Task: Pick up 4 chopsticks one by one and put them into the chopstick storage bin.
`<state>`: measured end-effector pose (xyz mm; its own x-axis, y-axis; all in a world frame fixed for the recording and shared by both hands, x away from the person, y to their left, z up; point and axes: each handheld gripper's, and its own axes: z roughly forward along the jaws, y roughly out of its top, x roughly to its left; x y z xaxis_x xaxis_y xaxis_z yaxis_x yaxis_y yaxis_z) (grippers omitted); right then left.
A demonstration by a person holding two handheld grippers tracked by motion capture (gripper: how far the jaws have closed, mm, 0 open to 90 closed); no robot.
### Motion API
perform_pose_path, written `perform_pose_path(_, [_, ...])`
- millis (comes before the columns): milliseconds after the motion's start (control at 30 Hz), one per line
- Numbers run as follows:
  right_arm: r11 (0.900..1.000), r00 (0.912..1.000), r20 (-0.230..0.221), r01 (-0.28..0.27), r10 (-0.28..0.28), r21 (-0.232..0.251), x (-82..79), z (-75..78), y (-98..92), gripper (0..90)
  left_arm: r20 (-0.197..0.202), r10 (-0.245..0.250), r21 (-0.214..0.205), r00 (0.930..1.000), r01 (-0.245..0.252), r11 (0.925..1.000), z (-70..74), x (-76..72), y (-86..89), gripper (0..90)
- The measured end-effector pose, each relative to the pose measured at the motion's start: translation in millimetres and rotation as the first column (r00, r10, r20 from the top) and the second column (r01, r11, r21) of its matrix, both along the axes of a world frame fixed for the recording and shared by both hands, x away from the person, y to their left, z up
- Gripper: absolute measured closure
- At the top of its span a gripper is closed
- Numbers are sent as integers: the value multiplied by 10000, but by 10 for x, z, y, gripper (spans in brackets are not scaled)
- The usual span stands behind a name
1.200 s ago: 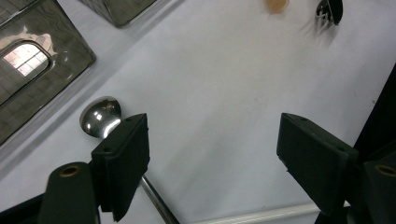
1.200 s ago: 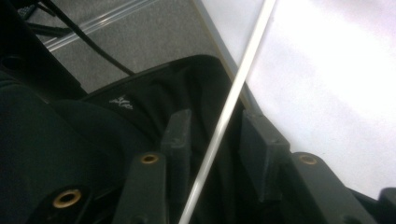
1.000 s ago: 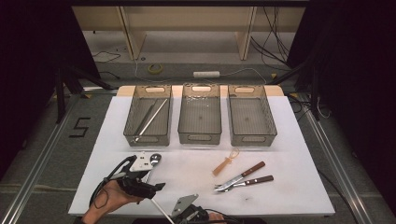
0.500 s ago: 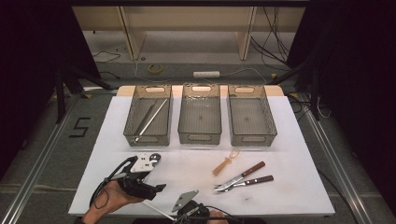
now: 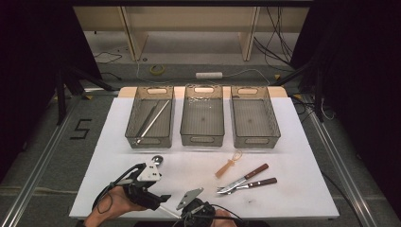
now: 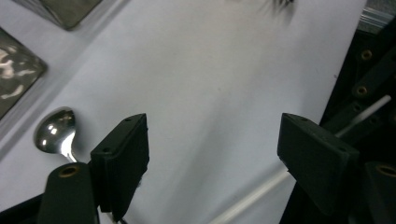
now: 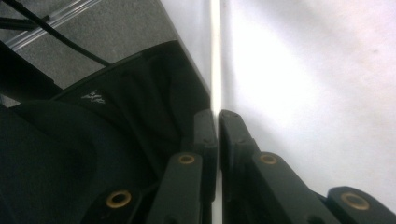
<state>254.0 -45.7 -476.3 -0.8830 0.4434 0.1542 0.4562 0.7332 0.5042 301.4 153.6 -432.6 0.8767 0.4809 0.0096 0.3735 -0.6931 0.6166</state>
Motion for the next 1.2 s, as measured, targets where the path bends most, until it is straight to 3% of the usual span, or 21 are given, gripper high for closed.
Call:
perform_pose_path(167, [9999,9999,46,-102,103,-112,35,81,-35,866,-410,-799,486,9960,818,9955,-75,-25,-54,260])
perform_pose_path(333, [9990,9991,183,-371,376,-254,83,140,-88,866,-729,-1550,873,9852,1611,9831,-145,-68,-139,295])
perform_pose_path(533, [9981,9983,222,-537,543,-291,126,180,-135,866,-862,-2019,1196,9756,2113,9701,-226,-62,-218,349])
perform_pose_path(733, [9970,9973,280,-666,678,-389,159,232,-185,866,-839,-2473,1520,9653,2577,9542,-300,-54,-318,420])
perform_pose_path(1033, [9957,9960,249,-854,864,-369,199,281,-243,866,-533,-2915,1434,9551,2962,9443,-312,-49,-428,602])
perform_pose_path(1200, [9933,9925,471,-1111,1125,-321,228,320,-293,864,-302,-3282,1451,9441,3290,9331,-278,-49,-462,703])
